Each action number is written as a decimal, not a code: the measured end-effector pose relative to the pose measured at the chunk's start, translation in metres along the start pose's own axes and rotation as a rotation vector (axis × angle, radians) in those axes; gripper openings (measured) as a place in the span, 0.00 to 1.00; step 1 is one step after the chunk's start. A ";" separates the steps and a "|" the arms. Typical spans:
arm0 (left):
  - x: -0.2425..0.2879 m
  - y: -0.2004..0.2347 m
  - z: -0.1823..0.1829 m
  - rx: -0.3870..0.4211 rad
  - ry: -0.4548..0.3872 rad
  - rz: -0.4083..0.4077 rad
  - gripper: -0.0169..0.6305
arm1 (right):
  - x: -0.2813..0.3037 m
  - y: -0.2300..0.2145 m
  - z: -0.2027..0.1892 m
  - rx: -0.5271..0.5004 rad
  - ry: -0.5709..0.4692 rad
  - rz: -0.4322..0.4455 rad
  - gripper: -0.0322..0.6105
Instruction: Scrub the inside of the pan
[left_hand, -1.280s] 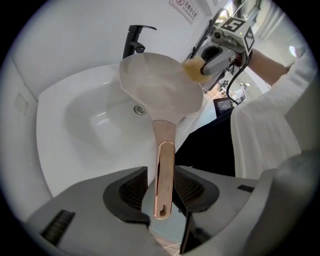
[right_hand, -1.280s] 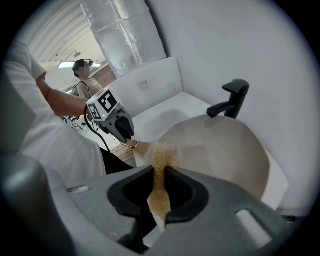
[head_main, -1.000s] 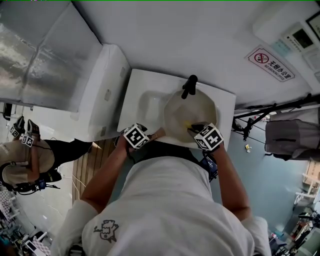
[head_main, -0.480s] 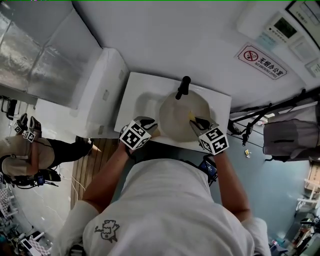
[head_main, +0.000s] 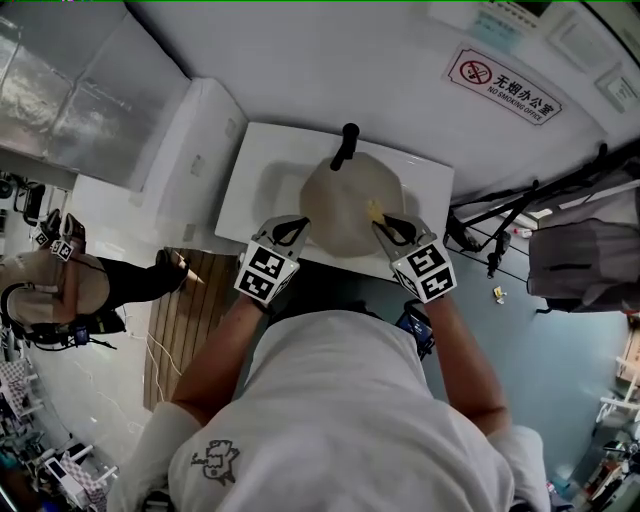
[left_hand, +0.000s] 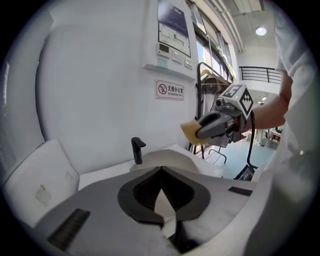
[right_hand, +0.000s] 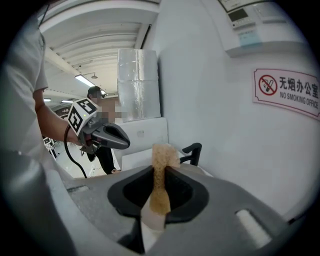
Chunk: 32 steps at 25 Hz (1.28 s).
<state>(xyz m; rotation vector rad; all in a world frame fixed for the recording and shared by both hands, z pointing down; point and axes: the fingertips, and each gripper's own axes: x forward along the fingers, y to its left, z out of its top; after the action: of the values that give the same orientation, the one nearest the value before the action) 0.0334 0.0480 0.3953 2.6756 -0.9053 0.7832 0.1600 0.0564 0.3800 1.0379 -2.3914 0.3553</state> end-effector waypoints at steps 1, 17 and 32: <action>-0.001 -0.007 0.002 -0.003 -0.006 0.008 0.03 | -0.005 0.001 -0.002 -0.005 -0.008 0.002 0.15; -0.054 -0.094 0.007 0.012 -0.079 0.105 0.03 | -0.087 0.045 -0.022 -0.050 -0.123 0.036 0.15; -0.125 -0.113 -0.007 0.069 -0.140 -0.011 0.03 | -0.126 0.113 -0.009 0.025 -0.202 -0.103 0.15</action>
<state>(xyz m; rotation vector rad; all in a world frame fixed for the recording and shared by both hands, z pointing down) 0.0157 0.2023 0.3299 2.8228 -0.9097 0.6420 0.1534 0.2128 0.3145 1.2564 -2.5030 0.2547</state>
